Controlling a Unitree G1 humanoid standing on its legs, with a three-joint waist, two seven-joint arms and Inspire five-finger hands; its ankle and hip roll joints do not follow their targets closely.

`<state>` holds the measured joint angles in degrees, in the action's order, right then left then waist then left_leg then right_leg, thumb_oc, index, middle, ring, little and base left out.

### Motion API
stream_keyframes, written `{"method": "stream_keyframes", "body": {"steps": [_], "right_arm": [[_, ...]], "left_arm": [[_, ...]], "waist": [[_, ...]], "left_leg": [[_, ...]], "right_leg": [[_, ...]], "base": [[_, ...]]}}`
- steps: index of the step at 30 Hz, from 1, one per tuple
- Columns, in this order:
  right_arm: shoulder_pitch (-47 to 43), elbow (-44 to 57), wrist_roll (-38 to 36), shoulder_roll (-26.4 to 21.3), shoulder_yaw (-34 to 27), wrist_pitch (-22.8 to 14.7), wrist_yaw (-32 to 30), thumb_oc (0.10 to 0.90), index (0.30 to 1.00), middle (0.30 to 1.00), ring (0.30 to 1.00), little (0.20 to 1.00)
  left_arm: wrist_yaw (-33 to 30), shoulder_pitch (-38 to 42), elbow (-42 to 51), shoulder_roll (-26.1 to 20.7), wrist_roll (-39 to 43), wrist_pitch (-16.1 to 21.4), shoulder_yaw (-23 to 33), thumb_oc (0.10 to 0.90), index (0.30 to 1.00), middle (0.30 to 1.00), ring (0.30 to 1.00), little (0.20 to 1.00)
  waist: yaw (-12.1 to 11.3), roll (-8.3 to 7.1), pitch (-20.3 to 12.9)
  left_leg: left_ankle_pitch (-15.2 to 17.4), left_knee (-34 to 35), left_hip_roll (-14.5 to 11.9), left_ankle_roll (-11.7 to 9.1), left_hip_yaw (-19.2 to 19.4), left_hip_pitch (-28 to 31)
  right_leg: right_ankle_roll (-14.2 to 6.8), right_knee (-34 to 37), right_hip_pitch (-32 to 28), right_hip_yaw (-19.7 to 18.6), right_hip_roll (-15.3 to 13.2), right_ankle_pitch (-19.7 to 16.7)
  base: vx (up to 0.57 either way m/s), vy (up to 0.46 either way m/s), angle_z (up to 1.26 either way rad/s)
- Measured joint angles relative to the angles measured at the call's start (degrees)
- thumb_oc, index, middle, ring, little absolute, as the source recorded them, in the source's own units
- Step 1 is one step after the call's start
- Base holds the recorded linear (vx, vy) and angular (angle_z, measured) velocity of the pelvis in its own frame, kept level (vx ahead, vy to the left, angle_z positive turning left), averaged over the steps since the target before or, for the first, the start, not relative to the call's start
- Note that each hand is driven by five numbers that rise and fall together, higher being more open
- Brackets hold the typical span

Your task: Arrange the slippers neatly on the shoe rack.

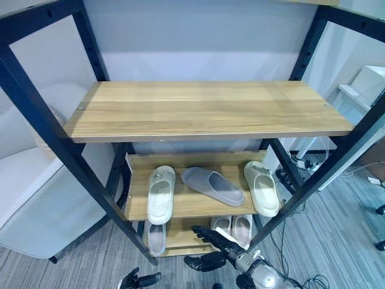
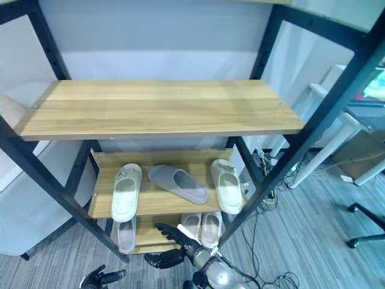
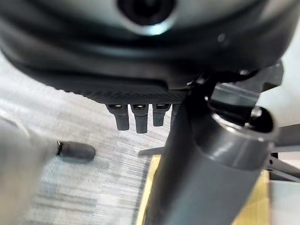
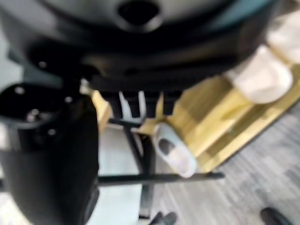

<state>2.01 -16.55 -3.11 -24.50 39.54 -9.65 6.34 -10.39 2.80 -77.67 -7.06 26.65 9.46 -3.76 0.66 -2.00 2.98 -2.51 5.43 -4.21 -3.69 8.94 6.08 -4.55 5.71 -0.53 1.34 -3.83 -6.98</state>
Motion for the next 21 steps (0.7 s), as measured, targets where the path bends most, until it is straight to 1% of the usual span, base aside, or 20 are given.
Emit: {"method": "stream_keyframes", "body": {"steps": [3, 4, 6, 8, 9, 10, 11, 12, 13, 15, 17, 18, 21], "right_arm": [[-1.42, 3.56, 0.03, -1.52, 1.00, 0.27, 1.06, 0.800, 0.900, 0.900, 0.900, 0.900], [-2.03, 7.07, 0.07, -3.47, 0.85, 0.13, 1.58, 0.800, 0.900, 0.900, 0.900, 0.900], [-2.06, 9.38, 0.06, -4.30, -0.32, 0.03, 1.62, 0.800, 0.900, 0.900, 0.900, 0.900], [-2.08, 13.55, 0.22, -6.44, -2.68, 0.09, 1.48, 0.800, 0.900, 0.900, 0.900, 0.900], [-1.18, 19.22, 2.65, -10.10, -5.13, 0.46, 1.42, 0.800, 0.900, 0.900, 0.900, 0.900], [-0.54, 23.21, 3.60, -12.63, -6.98, -0.31, 0.80, 0.800, 0.900, 0.900, 0.900, 0.900], [0.12, 26.04, 5.07, -14.61, -9.69, -1.27, 0.23, 0.800, 0.900, 0.900, 0.900, 0.900], [0.83, 29.68, 7.18, -15.47, -14.69, -2.71, -1.94, 0.800, 0.900, 0.900, 0.900, 0.900], [1.02, 30.42, 8.48, -15.39, -17.42, -3.67, -3.39, 0.800, 0.900, 0.900, 0.900, 0.900], [1.81, 30.82, 12.64, -15.54, -23.49, -4.97, -6.50, 0.800, 0.900, 0.900, 0.900, 0.900], [1.48, 28.74, 15.09, -15.54, -24.83, -5.17, -8.95, 0.800, 0.900, 0.900, 0.900, 0.900], [1.23, 25.19, 17.97, -15.52, -25.65, -4.83, -10.37, 0.800, 0.900, 0.900, 0.900, 0.900], [1.22, 19.09, 19.84, -14.68, -25.58, -3.69, -11.83, 0.800, 0.900, 0.900, 0.900, 0.900]], "left_arm": [[0.06, -0.23, -0.01, 0.00, -0.81, -0.73, 0.01, 0.800, 0.900, 0.900, 0.900, 0.900], [0.26, -0.26, 0.01, -0.03, -1.66, -0.94, 0.00, 0.800, 0.900, 0.900, 0.900, 0.900], [0.71, -0.30, 0.02, -0.04, -2.05, -0.97, 0.00, 0.800, 0.900, 0.900, 0.900, 0.900], [0.99, -0.32, 0.12, -0.06, -2.08, -0.95, -0.03, 0.800, 0.900, 0.900, 0.900, 0.900], [0.84, -0.42, 0.81, 0.04, -2.60, -0.99, -0.01, 0.800, 0.900, 0.900, 0.900, 0.900], [0.73, -0.79, 1.54, 0.03, -3.24, -0.87, -0.24, 0.800, 0.900, 0.900, 0.900, 0.900], [0.70, -0.89, 1.66, 0.01, -4.11, -0.76, -0.37, 0.800, 0.900, 0.900, 0.900, 0.900], [0.69, -1.26, 1.81, -0.13, -5.31, -0.71, -0.63, 0.800, 0.900, 0.900, 0.900, 0.900], [0.70, -1.34, 1.74, -0.18, -6.30, -0.72, -0.63, 0.800, 0.900, 0.900, 0.900, 0.900], [0.71, -1.70, 1.84, -0.28, -8.80, -0.61, -0.74, 0.800, 0.900, 0.900, 0.900, 0.900], [0.75, -1.86, 1.77, -0.47, -8.96, -0.62, -0.71, 0.800, 0.900, 0.900, 0.900, 0.900], [0.82, -1.87, 1.81, -0.50, -9.99, -0.61, -0.72, 0.800, 0.900, 0.900, 0.900, 0.900], [0.89, -1.75, 1.83, -0.52, -10.96, -0.56, -0.72, 0.800, 0.900, 0.900, 0.900, 0.900]], "waist": [[0.00, 0.00, -0.03], [0.01, -0.04, -0.06], [0.03, -0.07, -0.07], [0.09, -0.10, -0.17], [0.18, -0.12, -0.18], [0.10, -0.05, -0.14], [0.22, -0.13, -0.18], [0.27, -0.19, -0.26], [0.77, -0.32, -0.33], [0.93, -0.46, -0.56], [1.41, -0.67, -0.70], [1.47, -0.85, -0.83], [1.42, -0.82, -0.91]], "left_leg": [[-0.01, 0.01, -0.02, 0.01, -0.03, 0.11], [-0.04, 0.02, -0.05, -0.02, -0.08, 0.21], [-0.04, 0.02, -0.09, -0.03, -0.10, 0.42], [-0.03, 0.02, -0.10, -0.03, -0.07, 0.51], [-0.02, 0.03, -0.10, -0.03, -0.13, 0.43], [-0.04, 0.03, -0.05, -0.03, -0.22, 0.37], [-0.05, 0.03, -0.08, -0.04, -0.21, 0.39], [-0.06, 0.03, -0.13, -0.06, -0.20, 0.42], [-0.05, 0.02, -0.21, -0.07, -0.11, 0.44], [-0.04, 0.03, -0.19, -0.07, -0.12, 0.43], [-0.03, 0.03, -0.21, -0.06, -0.10, 0.40], [-0.01, 0.04, -0.18, -0.05, -0.10, 0.35], [-0.02, 0.04, -0.18, -0.03, -0.19, -0.02]], "right_leg": [[-0.01, 0.00, -0.15, 0.05, 0.00, 0.01], [-0.01, 0.00, -0.27, 0.02, 0.02, 0.01], [-0.02, 0.00, -0.48, 0.02, 0.07, 0.03], [0.00, 0.00, -0.56, 0.02, 0.07, 0.06], [-0.04, 0.00, -0.55, 0.12, 0.05, 0.09], [-0.06, 0.00, -0.52, 0.08, -0.02, 0.09], [-0.07, 0.00, -0.54, 0.08, 0.02, 0.10], [-0.08, 0.00, -0.54, 0.06, 0.08, 0.11], [-0.08, 0.00, -0.53, 0.02, 0.17, 0.11], [-0.09, 0.00, -0.53, 0.04, 0.15, 0.15], [-0.08, 0.00, -0.49, 0.04, 0.17, 0.15], [-0.08, 0.00, -0.43, 0.03, 0.14, 0.15], [-0.08, 0.00, -0.15, 0.04, 0.12, 0.15]], "base": [[0.01, -0.011, 0.01], [0.00, 0.000, 0.00], [0.00, 0.000, 0.00], [0.03, -0.034, -0.01], [0.01, -0.027, 0.04], [0.01, -0.016, 0.04], [0.00, 0.000, 0.00], [0.00, 0.000, 0.00], [0.00, 0.000, 0.00], [0.01, -0.015, -0.01], [0.02, -0.031, -0.01], [0.00, 0.000, 0.00], [0.01, -0.011, 0.00]]}}
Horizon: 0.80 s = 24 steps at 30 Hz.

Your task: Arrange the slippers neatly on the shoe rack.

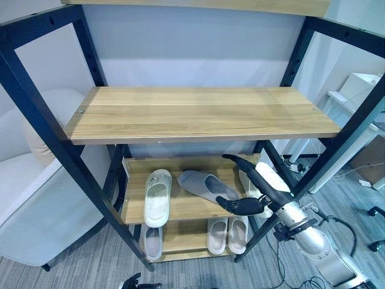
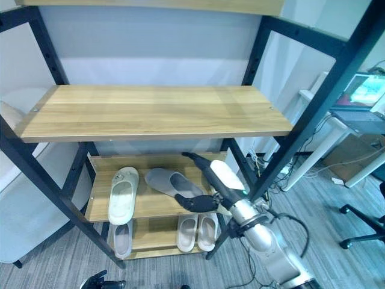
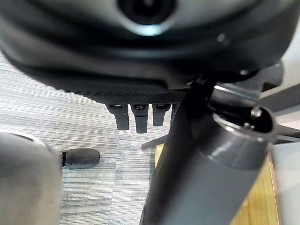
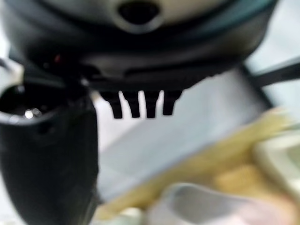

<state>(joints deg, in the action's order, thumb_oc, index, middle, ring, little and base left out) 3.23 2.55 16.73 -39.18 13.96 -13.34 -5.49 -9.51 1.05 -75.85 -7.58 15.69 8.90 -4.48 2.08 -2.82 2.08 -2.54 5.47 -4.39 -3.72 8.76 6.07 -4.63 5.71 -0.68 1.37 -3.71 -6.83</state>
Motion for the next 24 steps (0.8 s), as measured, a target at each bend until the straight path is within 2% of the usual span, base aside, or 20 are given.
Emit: {"method": "stream_keyframes", "body": {"steps": [4, 10, 12, 20, 24], "right_arm": [[-1.64, -7.59, 1.24, 0.20, 2.40, 1.71, -1.13, 0.800, 0.900, 0.900, 0.900, 0.900], [-4.96, -11.62, 4.36, 1.04, 4.24, 1.80, -3.29, 0.800, 0.900, 0.900, 0.900, 0.900], [-7.87, -14.06, 4.32, 3.34, 4.16, 2.33, -4.99, 0.800, 0.900, 0.900, 0.900, 0.900], [-13.67, -19.24, 3.76, 3.51, 2.55, 2.93, -10.95, 0.800, 0.900, 0.900, 0.900, 0.900], [-15.33, -24.15, 0.66, 3.84, 2.60, 3.10, -11.15, 0.800, 0.900, 0.900, 0.900, 0.900]], "left_arm": [[0.25, -0.05, -0.02, -0.02, -0.39, 0.03, -0.68, 0.800, 0.900, 0.900, 0.900, 0.900], [0.33, 0.40, 0.62, -0.07, -2.49, 0.26, -2.02, 0.800, 0.900, 0.900, 0.900, 0.900], [0.30, 0.62, 0.60, -0.05, -2.82, 0.44, -2.24, 0.800, 0.900, 0.900, 0.900, 0.900], [0.23, 0.54, 0.77, -0.85, -6.81, 0.93, -4.04, 0.800, 0.900, 0.900, 0.900, 0.900], [0.24, 0.53, 0.79, -0.89, -6.96, 0.94, -4.35, 0.800, 0.900, 0.900, 0.900, 0.900]], "waist": [[-0.45, 0.55, -0.25], [-1.43, 1.02, -0.27], [-1.44, 1.26, -0.13], [-1.44, 2.56, 0.36], [-1.54, 2.88, 0.57]], "left_leg": [[-0.14, -0.01, -0.13, -0.15, -0.27, -0.64], [-0.21, -0.01, -0.12, -0.18, -1.62, -1.17], [-0.28, -0.01, -0.13, -0.25, -2.03, -1.50], [-0.37, -0.03, -0.16, -0.30, -2.91, -2.27], [-0.37, -0.03, -0.16, -0.29, -2.94, -2.31]], "right_leg": [[0.00, 0.00, 0.52, 0.46, 0.09, -0.02], [0.00, 0.00, 0.35, 1.66, 0.01, 0.18], [0.03, 0.01, 0.51, 2.08, -0.01, 0.21], [0.12, 0.01, 0.81, 3.01, -0.02, 0.23], [0.18, 0.01, 0.81, 3.14, -0.05, 0.19]], "base": [[0.04, -0.018, 0.04], [0.03, -0.016, 0.12], [0.02, -0.012, 0.09], [0.01, -0.004, 0.05], [0.00, 0.001, 0.01]]}}
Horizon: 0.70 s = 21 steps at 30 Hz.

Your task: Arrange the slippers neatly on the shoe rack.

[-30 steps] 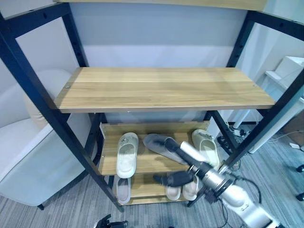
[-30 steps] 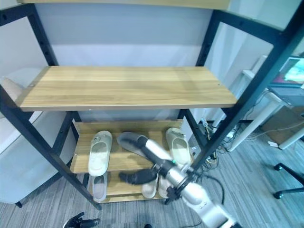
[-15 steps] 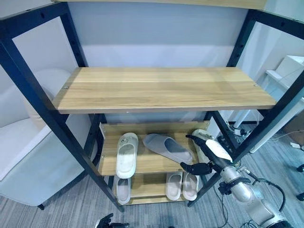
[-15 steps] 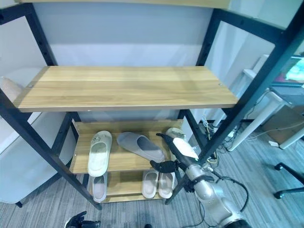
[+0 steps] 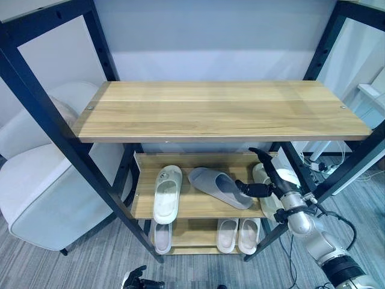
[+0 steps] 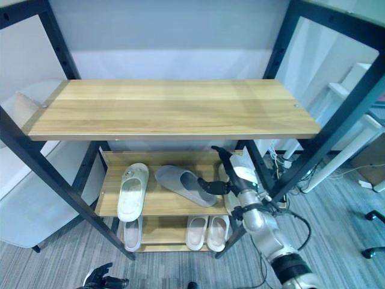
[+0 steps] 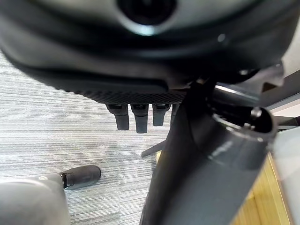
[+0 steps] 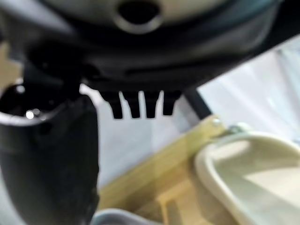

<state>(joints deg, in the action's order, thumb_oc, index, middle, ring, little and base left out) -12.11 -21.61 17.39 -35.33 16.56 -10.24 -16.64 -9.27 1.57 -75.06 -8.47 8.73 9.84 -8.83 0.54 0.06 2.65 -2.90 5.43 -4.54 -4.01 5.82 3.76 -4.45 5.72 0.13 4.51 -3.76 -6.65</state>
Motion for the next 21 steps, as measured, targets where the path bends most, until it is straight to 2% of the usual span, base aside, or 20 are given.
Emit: {"method": "stream_keyframes", "body": {"steps": [3, 6, 10, 14, 21], "right_arm": [[-3.85, -7.45, -5.28, 0.54, 1.90, 0.02, 0.06, 0.800, 0.900, 0.900, 0.900, 0.900], [-4.49, -8.37, -7.71, -0.05, 2.31, 0.43, 0.27, 0.800, 0.900, 0.900, 0.900, 0.900], [-5.84, -9.64, -9.62, 0.20, 4.32, 0.43, 1.33, 0.800, 0.900, 0.900, 0.900, 0.900], [-7.77, -9.74, -10.56, 0.35, 6.49, 0.43, 1.53, 0.800, 0.900, 0.900, 0.900, 0.900], [-9.24, -10.19, -11.05, 1.99, 6.85, 0.40, 1.63, 0.800, 0.900, 0.900, 0.900, 0.900]], "left_arm": [[0.09, 0.05, -0.35, -0.15, -0.13, 0.11, -0.15, 0.800, 0.900, 0.900, 0.900, 0.900], [0.06, 0.36, -0.34, -0.20, 0.13, 0.09, 0.07, 0.800, 0.900, 0.900, 0.900, 0.900], [0.07, 0.08, -0.36, -0.65, 0.23, 0.09, 0.04, 0.800, 0.900, 0.900, 0.900, 0.900], [0.00, -0.46, -0.29, -1.22, 0.53, 0.10, -0.19, 0.800, 0.900, 0.900, 0.900, 0.900], [-0.09, -0.44, -0.15, -2.14, 1.82, 0.19, -1.92, 0.800, 0.900, 0.900, 0.900, 0.900]], "waist": [[-0.10, 0.46, 0.38], [-1.41, 1.20, 0.85], [-2.21, 1.33, 1.03], [-2.85, 0.92, 1.52], [-3.36, -0.22, 2.81]], "left_leg": [[0.00, 0.01, 0.01, 0.00, -0.02, -0.02], [-0.04, 0.01, -0.08, -0.07, -0.08, -0.22], [-0.15, -0.01, -0.09, -0.22, -0.35, -0.95], [-0.31, -0.01, -0.05, -0.26, -0.41, -1.75], [-0.90, -0.22, 0.00, -0.22, -1.75, -3.31]], "right_leg": [[0.00, 0.00, 0.01, 0.10, -0.01, 0.00], [0.00, 0.00, 0.24, 0.11, 0.10, 0.00], [0.09, 0.00, 0.78, 0.40, 0.11, -0.09], [0.20, 0.00, 1.50, 0.47, 0.07, -0.19], [0.46, -0.01, 2.47, 1.53, 0.02, -0.41]], "base": [[0.00, 0.000, 0.00], [0.00, 0.000, 0.00], [-0.01, 0.002, 0.04], [-0.01, 0.002, 0.01], [0.00, 0.007, 0.09]]}}
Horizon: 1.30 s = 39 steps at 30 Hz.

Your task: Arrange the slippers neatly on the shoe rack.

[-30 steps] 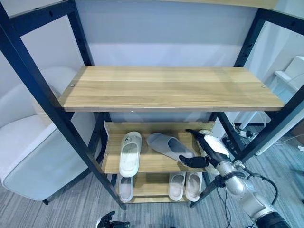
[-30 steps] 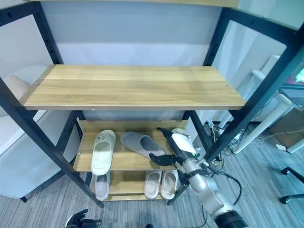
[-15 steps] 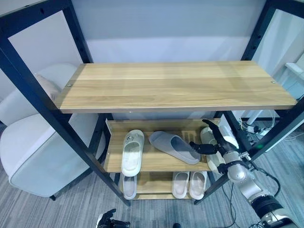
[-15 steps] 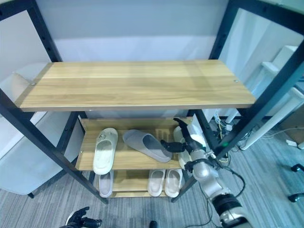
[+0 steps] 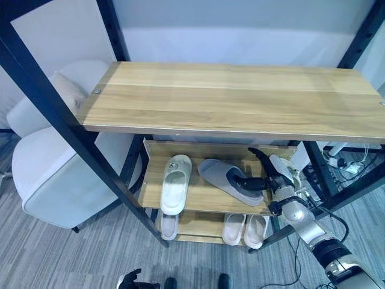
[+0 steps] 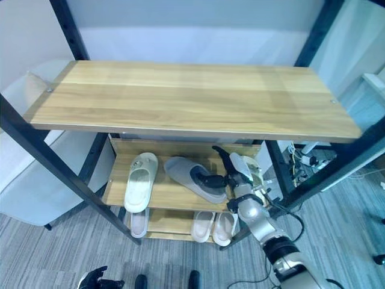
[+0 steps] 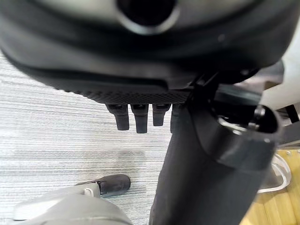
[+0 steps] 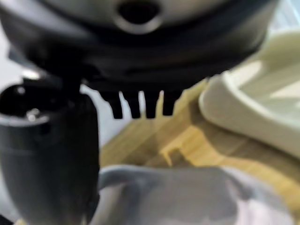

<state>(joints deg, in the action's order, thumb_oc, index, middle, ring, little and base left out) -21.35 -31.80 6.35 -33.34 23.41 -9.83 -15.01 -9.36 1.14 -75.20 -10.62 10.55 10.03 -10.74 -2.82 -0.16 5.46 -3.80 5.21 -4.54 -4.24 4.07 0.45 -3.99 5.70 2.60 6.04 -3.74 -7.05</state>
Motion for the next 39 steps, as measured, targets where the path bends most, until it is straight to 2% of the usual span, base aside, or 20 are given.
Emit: {"method": "stream_keyframes", "body": {"steps": [5, 16, 39], "right_arm": [[-1.21, -2.12, -1.18, 1.85, 0.96, 0.07, -0.01, 0.800, 0.900, 0.900, 0.900, 0.900], [-3.23, -3.85, -1.58, 1.95, 1.41, 0.48, -0.01, 0.800, 0.900, 0.900, 0.900, 0.900], [-3.29, -3.86, -3.21, 2.96, 2.22, 0.50, 1.31, 0.800, 0.900, 0.900, 0.900, 0.900]], "left_arm": [[-0.02, 0.19, -0.04, -0.25, 0.27, 0.10, 0.00, 0.800, 0.900, 0.900, 0.900, 0.900], [-0.07, 1.22, 0.10, -0.28, 0.51, 0.37, -0.47, 0.800, 0.900, 0.900, 0.900, 0.900], [-0.13, 0.54, 0.09, -0.28, 0.45, 0.36, -0.43, 0.800, 0.900, 0.900, 0.900, 0.900]], "waist": [[-0.37, -0.36, 0.59], [-1.19, -0.43, 1.92], [-1.18, -0.45, 1.94]], "left_leg": [[-0.07, -0.01, 0.01, 0.01, 0.03, 0.17], [-0.10, 0.00, 0.06, 0.02, -0.15, -0.65], [-0.24, 0.14, 0.35, 0.19, -0.63, 1.42]], "right_leg": [[0.00, 0.00, -0.08, 0.00, -0.01, 0.00], [0.04, 0.00, 0.58, 0.18, -0.06, -0.04], [0.04, 0.00, -1.77, 0.79, -0.41, -0.03]], "base": [[0.00, 0.000, 0.00], [0.00, 0.000, 0.00], [0.00, -0.001, 0.01]]}}
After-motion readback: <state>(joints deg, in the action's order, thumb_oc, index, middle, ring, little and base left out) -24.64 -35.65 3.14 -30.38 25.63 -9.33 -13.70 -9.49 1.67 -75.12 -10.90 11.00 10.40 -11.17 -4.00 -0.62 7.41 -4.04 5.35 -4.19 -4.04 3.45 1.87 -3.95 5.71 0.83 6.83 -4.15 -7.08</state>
